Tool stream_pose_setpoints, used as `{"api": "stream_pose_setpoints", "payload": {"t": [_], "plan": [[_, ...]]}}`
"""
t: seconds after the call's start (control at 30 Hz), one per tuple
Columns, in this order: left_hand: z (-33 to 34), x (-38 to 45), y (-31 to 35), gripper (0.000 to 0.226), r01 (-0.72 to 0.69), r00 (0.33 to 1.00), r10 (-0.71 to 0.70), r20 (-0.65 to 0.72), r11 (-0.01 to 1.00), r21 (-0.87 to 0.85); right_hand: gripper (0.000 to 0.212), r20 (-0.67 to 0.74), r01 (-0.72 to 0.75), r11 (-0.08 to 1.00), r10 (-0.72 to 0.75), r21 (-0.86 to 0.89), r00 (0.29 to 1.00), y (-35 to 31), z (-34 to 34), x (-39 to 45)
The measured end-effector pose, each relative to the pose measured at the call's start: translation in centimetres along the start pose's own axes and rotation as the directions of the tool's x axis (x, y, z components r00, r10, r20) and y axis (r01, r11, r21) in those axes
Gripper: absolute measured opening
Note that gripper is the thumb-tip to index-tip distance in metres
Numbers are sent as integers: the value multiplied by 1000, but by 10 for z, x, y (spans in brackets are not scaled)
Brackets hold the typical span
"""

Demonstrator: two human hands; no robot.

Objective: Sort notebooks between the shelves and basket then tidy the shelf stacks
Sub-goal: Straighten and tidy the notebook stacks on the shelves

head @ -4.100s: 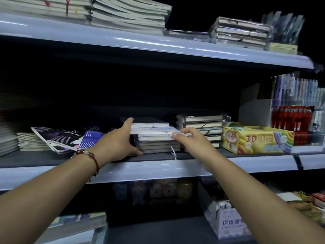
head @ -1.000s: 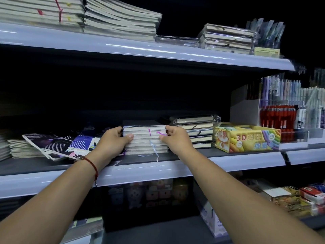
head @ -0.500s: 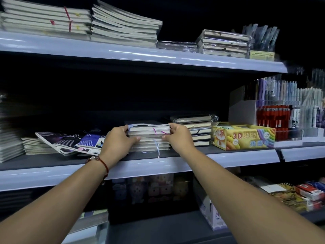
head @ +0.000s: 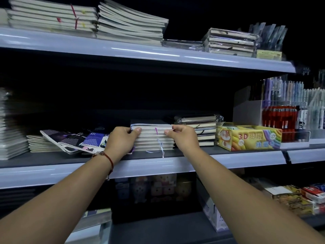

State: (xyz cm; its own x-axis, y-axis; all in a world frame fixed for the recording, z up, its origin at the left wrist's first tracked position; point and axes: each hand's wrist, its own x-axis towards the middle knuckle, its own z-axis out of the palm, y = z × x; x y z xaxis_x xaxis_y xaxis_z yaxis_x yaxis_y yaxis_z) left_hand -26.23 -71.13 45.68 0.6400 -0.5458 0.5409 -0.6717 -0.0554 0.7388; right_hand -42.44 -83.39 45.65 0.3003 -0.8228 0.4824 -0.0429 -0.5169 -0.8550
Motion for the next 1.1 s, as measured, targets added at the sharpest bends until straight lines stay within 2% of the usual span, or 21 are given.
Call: {"api": "stream_pose_setpoints", "payload": {"t": [0.13, 0.23, 0.33, 0.47, 0.6, 0.7, 0.8, 0.9, 1.0, 1.1], "plan": [[2, -1, -1, 51, -14, 1000, 15, -24, 999, 44, 54, -11, -2, 1000, 2, 3, 1000, 0, 1, -1], [2, 1, -6, 38, -41, 999, 41, 19, 999, 27, 55, 4, 20, 1000, -19, -16, 1000, -2, 0, -4], [2, 1, -6, 67, -31, 999, 30, 10, 999, 22, 57, 42, 20, 1000, -19, -18, 999, -2, -2, -5], [7, 1, -5, 58, -43, 999, 44, -16, 997, 70, 54, 13, 48, 993, -46, -104, 999, -5, -1, -6], [-1, 1, 2, 38, -10, 991, 4, 132, 999, 44, 59, 142, -36, 974, 69, -225, 987, -17, -6, -8], [5, 2, 18, 31, 136, 969, -135, 207, 991, 12, 45, 235, -142, 938, 223, -317, 946, -28, -6, -13], [14, 0, 21, 31, 190, 963, -180, 201, 981, -30, 32, 219, -253, 945, 296, -206, 930, -29, -5, -8], [17, 1, 16, 27, 183, 964, -161, 212, 979, -92, 37, 218, -335, 941, 335, -39, 917, -28, -6, -4], [13, 3, 20, 29, 180, 951, -162, 263, 982, -49, 43, 244, -347, 938, 339, -10, 909, -25, -8, -2], [11, 4, 26, 26, 168, 953, -176, 245, 984, 53, 46, 246, -335, 940, 341, -68, 907, -24, -12, -2]]}}
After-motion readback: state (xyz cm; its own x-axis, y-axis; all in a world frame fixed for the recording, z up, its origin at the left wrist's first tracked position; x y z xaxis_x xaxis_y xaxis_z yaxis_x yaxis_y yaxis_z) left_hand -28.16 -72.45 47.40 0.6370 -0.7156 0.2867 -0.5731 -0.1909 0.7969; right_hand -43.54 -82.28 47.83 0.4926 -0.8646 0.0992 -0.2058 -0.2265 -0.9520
